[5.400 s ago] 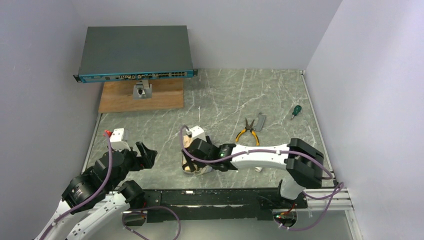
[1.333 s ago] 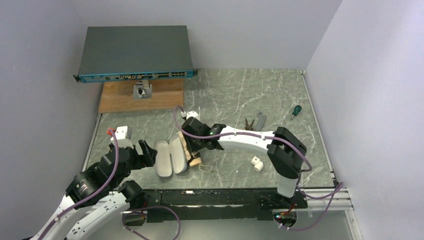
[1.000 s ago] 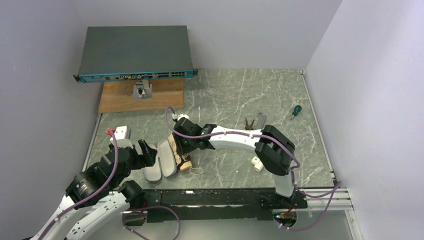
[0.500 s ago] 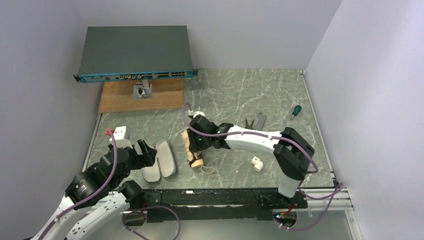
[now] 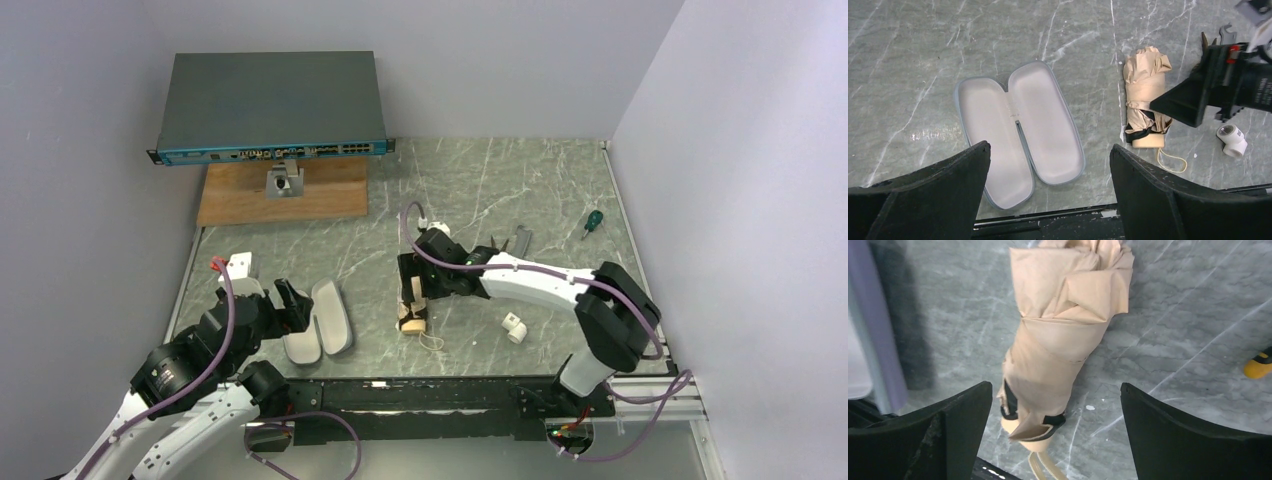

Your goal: Open the umbrella

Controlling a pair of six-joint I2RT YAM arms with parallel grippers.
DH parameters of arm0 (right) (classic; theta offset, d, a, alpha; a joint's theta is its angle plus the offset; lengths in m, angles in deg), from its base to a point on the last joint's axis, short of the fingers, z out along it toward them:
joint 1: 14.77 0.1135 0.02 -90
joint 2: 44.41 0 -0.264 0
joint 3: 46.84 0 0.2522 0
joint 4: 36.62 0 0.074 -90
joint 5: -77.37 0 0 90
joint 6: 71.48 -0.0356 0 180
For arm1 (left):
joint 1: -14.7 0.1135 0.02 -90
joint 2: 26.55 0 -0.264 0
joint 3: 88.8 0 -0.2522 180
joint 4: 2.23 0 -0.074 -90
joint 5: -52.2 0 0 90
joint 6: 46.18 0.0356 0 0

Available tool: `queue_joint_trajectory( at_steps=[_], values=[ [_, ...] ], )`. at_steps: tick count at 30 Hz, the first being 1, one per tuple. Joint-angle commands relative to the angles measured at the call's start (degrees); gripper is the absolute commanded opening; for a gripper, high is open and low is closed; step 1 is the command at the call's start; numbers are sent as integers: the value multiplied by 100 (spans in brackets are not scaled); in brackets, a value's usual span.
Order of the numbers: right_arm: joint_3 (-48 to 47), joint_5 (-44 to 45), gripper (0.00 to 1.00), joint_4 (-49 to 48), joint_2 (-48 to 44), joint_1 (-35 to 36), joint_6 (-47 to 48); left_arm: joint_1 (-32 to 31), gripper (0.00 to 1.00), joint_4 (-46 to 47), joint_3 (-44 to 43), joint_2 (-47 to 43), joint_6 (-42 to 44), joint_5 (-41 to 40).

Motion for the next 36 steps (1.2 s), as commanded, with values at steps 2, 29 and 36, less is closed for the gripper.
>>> queue_joint_trajectory(
  at_steps=[2,29,36],
  values=[
    [104,335,100,122,-743,-26,45,20,91,-45,-89,100,-36,-107],
    [-298,-913,87,-1139,542,-817,-454,19,90,-72,-108,135,-53,-81],
    [-288,-1006,55,-1212,899,-819,-487,15,89,-47,-99,107,-33,-56]
  ],
)
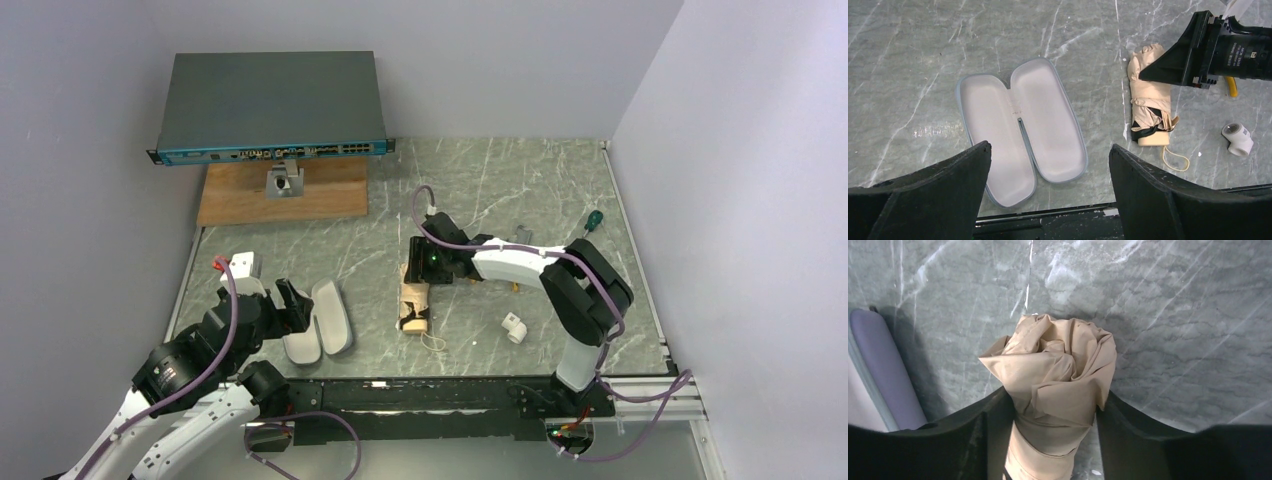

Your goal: Open the umbrella

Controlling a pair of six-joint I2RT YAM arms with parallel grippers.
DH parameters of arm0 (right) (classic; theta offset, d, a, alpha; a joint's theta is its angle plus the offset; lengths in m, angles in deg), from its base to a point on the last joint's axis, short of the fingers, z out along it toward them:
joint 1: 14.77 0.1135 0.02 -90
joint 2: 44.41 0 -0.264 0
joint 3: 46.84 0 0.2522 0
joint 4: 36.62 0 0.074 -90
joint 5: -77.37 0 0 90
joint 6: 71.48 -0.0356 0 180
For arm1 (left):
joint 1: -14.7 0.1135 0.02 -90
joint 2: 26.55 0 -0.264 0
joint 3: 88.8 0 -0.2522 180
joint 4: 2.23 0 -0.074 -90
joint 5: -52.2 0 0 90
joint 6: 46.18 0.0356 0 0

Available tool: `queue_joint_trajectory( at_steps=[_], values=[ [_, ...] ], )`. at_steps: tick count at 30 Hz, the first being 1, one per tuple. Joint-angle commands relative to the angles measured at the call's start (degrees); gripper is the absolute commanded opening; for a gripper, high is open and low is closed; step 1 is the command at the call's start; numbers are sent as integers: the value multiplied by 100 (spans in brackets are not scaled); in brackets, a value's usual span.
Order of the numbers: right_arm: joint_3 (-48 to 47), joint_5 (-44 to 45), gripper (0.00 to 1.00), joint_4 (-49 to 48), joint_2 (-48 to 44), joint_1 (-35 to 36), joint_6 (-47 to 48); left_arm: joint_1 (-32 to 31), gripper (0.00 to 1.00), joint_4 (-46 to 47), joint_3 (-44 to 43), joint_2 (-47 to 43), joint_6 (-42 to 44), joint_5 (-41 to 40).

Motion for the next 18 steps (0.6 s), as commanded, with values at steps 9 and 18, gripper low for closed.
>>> queue_joint_trajectory(
  at_steps=[9,18],
  values=[
    [54,-359,27,-123,-795,-124,356,19,90,28,-105,19,18,-6],
    [1012,-1481,16,-1506,-2188,-179,266,30,94,650,33,-497,521,684]
  ],
)
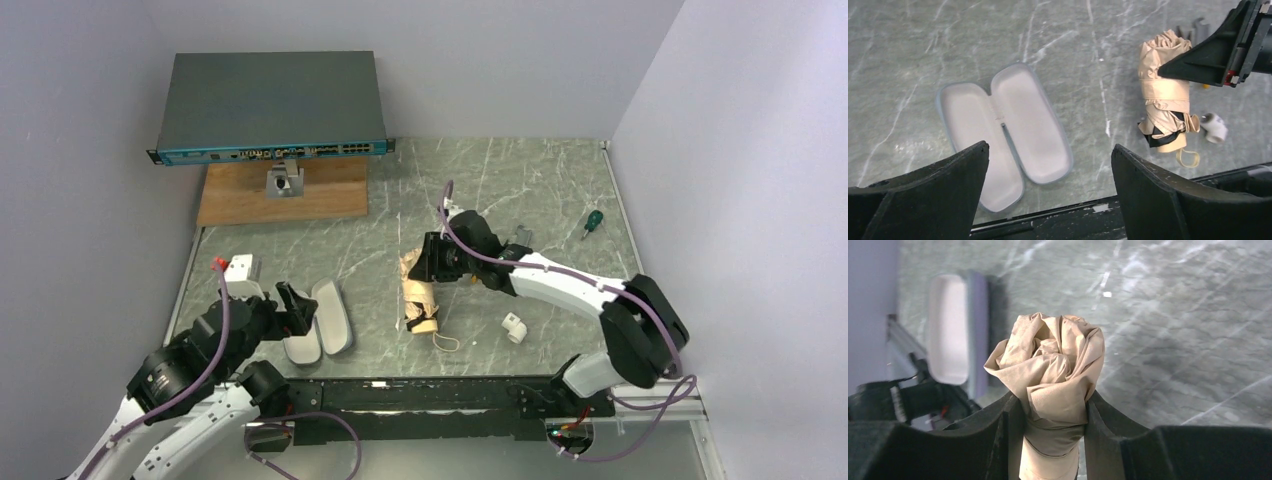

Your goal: Open the umbrella

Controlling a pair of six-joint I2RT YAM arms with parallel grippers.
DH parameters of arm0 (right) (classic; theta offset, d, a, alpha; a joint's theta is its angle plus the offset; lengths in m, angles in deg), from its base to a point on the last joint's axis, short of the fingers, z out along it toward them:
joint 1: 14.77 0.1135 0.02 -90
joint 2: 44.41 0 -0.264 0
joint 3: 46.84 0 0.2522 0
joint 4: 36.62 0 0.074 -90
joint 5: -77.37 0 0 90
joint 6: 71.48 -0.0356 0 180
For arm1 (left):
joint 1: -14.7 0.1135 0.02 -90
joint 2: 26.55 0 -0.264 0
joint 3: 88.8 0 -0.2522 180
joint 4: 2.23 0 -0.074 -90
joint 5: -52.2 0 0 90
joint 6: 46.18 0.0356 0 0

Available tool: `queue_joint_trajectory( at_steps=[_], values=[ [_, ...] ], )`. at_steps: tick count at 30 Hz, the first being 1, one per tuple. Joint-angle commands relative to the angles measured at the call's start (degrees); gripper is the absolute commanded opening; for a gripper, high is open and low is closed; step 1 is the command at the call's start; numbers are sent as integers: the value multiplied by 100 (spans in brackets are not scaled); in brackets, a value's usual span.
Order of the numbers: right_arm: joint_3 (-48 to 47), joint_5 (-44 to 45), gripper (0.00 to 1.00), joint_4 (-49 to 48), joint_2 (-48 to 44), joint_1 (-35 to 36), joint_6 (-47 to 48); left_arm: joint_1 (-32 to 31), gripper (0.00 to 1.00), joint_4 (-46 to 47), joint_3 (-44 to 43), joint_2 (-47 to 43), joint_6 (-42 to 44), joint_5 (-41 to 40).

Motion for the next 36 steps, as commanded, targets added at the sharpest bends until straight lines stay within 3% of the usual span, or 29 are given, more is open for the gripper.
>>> queue_joint_trajectory(
  at_steps=[1,7,9,14,19,24,30,36],
  values=[
    [295,-802,14,-1215,-786,-41,-70,19,95,650,118,-497,358,573],
    [918,-1308,7,-2471,-1786,-84,-430,19,98,2699,973,-1289,503,2256],
    [1045,-1363,0,-2807,-2057,-103,-581,19,98,3262,1157,-1191,412,2726],
    [1042,-1420,0,-3191,-2474,-130,-852,21,98,4639,1334,-612,286,3905],
    [1124,-1503,0,-3876,-2806,-159,-1377,16,98,6941,1894,-87,-244,4880],
    [1135,-1610,0,-4299,-2951,-165,-1809,22,98,8459,2230,474,-709,5385],
    [1342,-1743,0,-5084,-2986,-165,-2256,-23,97,10043,2575,1229,-1302,5433],
    [1458,-1816,0,-5554,-2894,-165,-2490,-390,94,10090,2337,1839,-1090,5022]
  ],
)
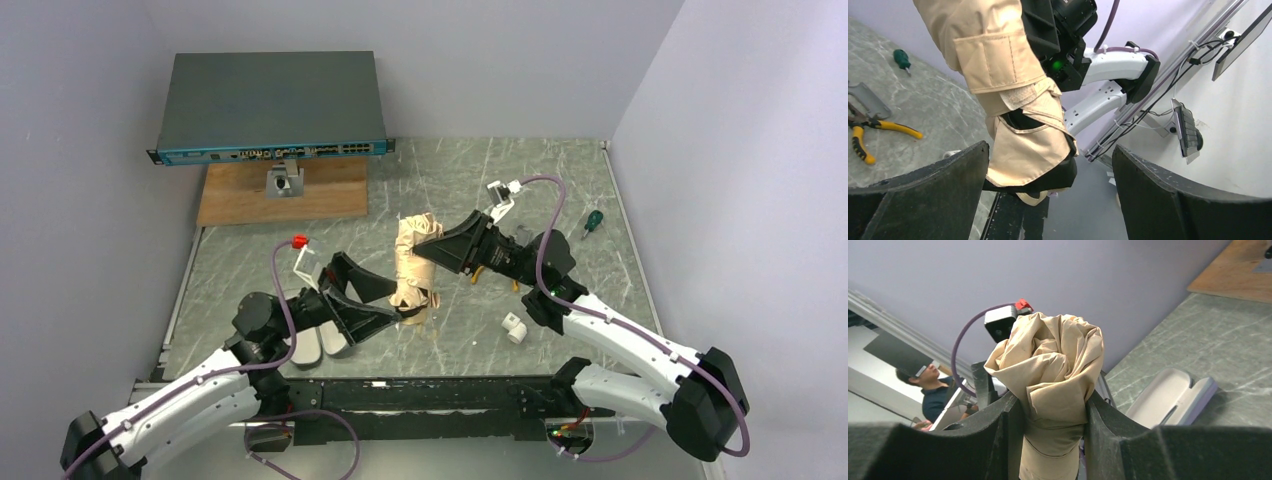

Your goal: Open the umbrella

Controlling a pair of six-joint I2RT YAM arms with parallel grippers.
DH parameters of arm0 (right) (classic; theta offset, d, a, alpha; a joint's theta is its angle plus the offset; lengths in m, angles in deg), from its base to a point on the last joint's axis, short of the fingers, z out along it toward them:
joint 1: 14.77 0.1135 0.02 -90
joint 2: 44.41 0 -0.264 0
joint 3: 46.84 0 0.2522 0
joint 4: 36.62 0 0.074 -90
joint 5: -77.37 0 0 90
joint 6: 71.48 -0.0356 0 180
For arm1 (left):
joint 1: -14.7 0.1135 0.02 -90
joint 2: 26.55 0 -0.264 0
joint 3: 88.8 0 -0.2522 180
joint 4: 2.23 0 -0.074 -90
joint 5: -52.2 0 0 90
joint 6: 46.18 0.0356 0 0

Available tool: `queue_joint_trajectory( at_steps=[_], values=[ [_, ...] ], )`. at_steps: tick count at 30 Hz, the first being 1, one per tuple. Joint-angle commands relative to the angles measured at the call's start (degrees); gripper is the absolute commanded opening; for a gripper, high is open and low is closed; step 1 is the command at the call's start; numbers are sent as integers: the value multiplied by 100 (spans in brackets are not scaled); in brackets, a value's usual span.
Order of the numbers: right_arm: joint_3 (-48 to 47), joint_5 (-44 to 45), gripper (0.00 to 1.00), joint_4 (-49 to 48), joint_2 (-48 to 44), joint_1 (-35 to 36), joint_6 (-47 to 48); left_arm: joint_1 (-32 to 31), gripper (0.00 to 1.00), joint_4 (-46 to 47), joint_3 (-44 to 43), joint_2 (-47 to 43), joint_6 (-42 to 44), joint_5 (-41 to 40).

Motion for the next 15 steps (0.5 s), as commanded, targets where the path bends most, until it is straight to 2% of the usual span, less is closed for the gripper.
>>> queue_joint_trajectory(
  at_steps=[1,8,14,15],
  values=[
    [25,-115,0,-1239,-48,-19,-453,-329,93,588,-272,342,93,-308],
    [353,-123,0,-1852,-83,-11,-663,-866,87,956,-626,1127,247,-441],
    [635,-177,0,-2123,-254,-12,-606,-967,66,1733,-669,1533,-15,-452],
    [685,-133,0,-2105,-303,-10,-593,-974,59,1824,-668,1568,-71,-460]
  ],
)
